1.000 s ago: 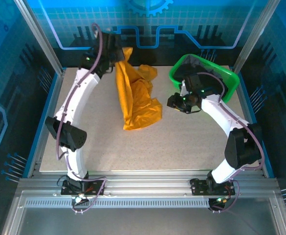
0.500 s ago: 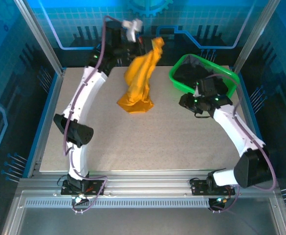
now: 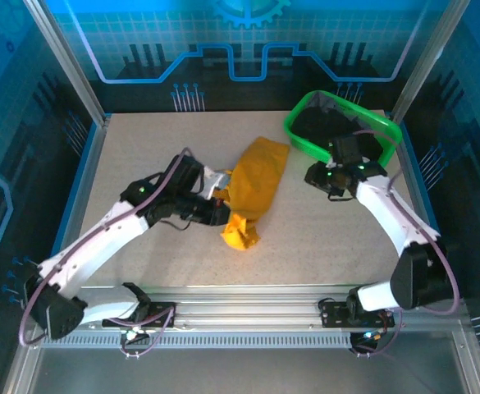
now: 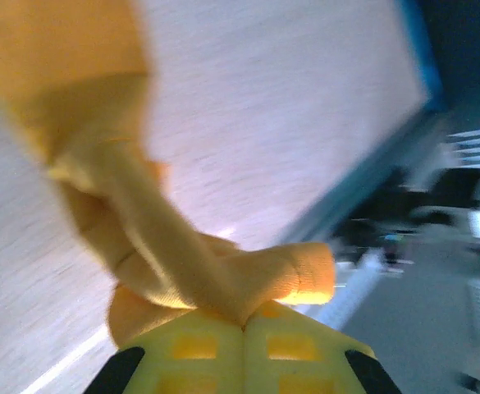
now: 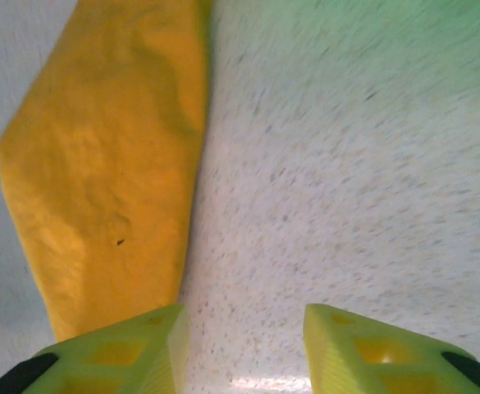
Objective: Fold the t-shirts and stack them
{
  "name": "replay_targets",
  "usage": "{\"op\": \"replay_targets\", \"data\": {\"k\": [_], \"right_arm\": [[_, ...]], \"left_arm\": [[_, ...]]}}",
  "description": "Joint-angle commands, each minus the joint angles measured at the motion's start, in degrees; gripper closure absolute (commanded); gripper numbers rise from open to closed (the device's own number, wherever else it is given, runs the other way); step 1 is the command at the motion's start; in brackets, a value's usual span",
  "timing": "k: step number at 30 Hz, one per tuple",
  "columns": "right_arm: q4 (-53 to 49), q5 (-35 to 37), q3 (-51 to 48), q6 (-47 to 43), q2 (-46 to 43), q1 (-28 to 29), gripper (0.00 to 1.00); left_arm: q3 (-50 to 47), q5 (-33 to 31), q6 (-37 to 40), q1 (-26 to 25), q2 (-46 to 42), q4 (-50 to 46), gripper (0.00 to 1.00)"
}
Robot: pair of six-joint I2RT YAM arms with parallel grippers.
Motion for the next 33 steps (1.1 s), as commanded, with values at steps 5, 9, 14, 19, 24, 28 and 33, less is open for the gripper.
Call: {"op": "replay_targets", "data": {"k": [5, 9, 14, 19, 24, 28, 33], "right_arm": [[1.45, -5.96, 4.83, 0.75, 15.77, 9.15, 0.46], [5.32, -4.85, 5.28, 3.71, 22.34, 8.75, 0.45], [6.59, -4.29, 10.89, 3.43, 29.47, 7.29, 0.49], [7.91, -5.01, 15.58, 4.26, 33.25, 7.31, 0.53], [9.25, -5.60, 16.09, 7.20, 35.04, 7.43, 0.62], [9.28, -5.82, 16.83, 8.32, 36.35, 7.25, 0.79], [8.50, -3.78, 16.59, 8.28, 33.79, 7.07, 1.00]], "left_arm": [[-7.20, -21.24, -8.07, 8.53, -7.56, -5.34, 1.00], [-6.41, -21.52, -10.20, 11.14, -7.55, -4.07, 1.00], [-4.07, -22.99, -9.27, 12.62, -7.49, -5.48, 1.00], [-2.69, -22.56, -8.58, 14.31, -7.67, -5.84, 1.00], [-1.80, -22.66, -8.36, 15.27, -7.50, -5.32, 1.00], [-1.03, -22.62, -8.13, 16.20, -7.32, -4.96, 1.00], [-0.44, -21.66, -8.57, 18.25, -6.86, -2.96, 1.00]]}}
